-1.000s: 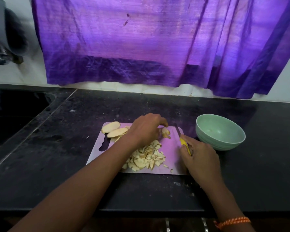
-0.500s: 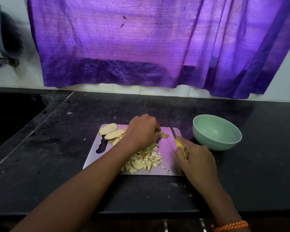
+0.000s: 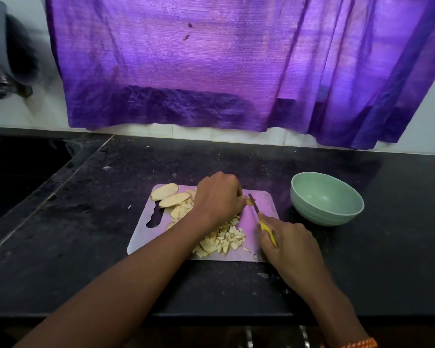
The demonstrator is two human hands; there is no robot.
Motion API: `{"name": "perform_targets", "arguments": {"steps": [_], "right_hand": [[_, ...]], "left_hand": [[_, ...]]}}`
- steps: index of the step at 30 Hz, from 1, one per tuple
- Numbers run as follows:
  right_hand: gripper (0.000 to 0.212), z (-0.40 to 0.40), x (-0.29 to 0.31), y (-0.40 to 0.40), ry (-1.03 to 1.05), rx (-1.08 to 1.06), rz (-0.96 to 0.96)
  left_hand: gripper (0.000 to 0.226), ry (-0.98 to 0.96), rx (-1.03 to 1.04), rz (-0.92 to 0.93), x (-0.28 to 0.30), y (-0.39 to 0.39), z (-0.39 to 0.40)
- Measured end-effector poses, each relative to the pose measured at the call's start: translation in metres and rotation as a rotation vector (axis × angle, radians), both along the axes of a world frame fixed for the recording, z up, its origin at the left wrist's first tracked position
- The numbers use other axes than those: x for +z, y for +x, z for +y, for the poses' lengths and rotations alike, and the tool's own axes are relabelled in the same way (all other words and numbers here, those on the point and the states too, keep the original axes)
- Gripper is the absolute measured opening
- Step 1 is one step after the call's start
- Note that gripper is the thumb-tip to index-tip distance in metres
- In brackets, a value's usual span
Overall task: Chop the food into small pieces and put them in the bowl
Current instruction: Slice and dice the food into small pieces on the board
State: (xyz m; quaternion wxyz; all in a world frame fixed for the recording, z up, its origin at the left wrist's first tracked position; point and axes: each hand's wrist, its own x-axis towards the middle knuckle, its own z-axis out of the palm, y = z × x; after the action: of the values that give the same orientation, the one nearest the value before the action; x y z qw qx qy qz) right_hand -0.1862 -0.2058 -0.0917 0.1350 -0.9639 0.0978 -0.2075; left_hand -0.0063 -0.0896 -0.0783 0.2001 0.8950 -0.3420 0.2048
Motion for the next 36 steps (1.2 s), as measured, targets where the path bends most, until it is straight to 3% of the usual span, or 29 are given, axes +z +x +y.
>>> {"name": "perform_targets", "arguments": {"steps": [12, 17, 22, 30, 36], "right_hand": [[0.049, 0.004, -0.002, -0.026, 0.108, -0.031, -0.021], [0.042, 0.006, 0.000, -0.036, 0.149, -0.030, -0.073], [0.049, 0.008, 0.005, -0.031, 0.206, -0.050, -0.107], [0.054, 0.015, 0.009, 0.002, 0.111, -0.047, -0.070], [0.031, 0.016, 0.007, 0.013, -0.035, -0.012, -0.001]], "left_hand": [[0.020, 0.050, 0.048, 0.016, 0.007, -0.005, 0.000], [0.023, 0.090, 0.085, 0.013, 0.007, -0.003, 0.000], [0.023, 0.091, 0.079, 0.019, 0.004, 0.000, 0.002], [0.016, 0.038, 0.018, 0.040, 0.007, 0.004, 0.008], [0.020, 0.061, 0.041, 0.025, 0.005, 0.000, 0.005]]}}
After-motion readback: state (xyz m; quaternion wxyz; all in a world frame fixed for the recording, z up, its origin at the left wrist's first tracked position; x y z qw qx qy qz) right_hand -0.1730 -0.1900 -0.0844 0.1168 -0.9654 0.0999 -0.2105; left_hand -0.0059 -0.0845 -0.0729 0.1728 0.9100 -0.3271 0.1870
